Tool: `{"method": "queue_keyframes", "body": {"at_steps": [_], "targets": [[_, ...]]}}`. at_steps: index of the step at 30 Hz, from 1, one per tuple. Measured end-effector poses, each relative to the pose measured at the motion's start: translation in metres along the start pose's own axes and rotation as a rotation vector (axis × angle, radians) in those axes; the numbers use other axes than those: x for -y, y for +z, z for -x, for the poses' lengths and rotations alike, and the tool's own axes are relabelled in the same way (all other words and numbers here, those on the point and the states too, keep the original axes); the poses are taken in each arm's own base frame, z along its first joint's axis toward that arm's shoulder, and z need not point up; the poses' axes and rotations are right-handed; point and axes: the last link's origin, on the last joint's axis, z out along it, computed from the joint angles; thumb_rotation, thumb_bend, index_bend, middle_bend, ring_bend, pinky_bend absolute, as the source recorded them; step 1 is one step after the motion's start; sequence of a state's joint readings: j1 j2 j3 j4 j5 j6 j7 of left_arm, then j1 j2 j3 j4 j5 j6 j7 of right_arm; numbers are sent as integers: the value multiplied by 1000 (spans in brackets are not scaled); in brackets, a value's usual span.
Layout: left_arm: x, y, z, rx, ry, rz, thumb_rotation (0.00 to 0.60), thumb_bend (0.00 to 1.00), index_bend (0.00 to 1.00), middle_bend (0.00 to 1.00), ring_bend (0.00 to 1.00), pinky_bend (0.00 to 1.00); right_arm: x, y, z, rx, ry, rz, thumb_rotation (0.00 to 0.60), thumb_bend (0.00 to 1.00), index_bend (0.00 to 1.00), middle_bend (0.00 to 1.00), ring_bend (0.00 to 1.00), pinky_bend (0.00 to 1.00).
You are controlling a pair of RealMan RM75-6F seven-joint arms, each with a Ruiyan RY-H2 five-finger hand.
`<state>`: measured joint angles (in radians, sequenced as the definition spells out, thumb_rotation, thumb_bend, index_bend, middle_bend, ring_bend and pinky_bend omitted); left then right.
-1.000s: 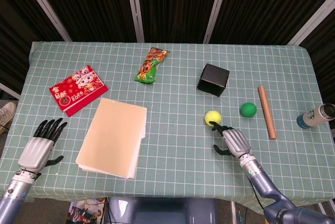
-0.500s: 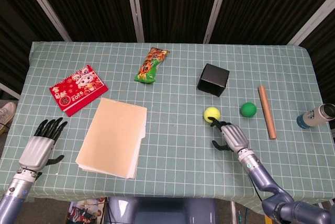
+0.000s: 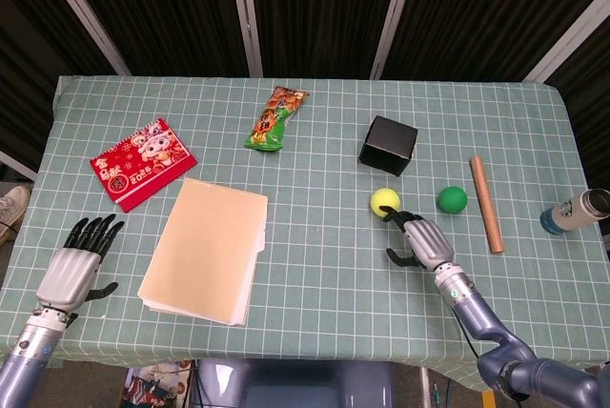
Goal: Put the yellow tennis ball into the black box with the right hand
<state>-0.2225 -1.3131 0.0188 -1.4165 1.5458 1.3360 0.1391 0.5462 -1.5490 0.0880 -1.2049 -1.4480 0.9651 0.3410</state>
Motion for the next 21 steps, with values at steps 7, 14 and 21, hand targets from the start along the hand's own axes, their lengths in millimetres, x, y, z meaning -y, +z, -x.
{"method": "queue_keyframes", "body": {"at_steps": [7,14,21], "targets": [[2,1,0,2,-3,-6,600,105,0,0,35,0,5,2,-2,-14,25,-11,600,425,103,188,190,249],[3,1,0,5,-5,-4,600,105,0,0,35,0,7,-1,4,10,23,-14,600,425,103,188,190,249],[3,1,0,2,-5,-7,600,105,0,0,35,0,15,10,7,39,83,-25,600,433,103,188,190,249]]}}
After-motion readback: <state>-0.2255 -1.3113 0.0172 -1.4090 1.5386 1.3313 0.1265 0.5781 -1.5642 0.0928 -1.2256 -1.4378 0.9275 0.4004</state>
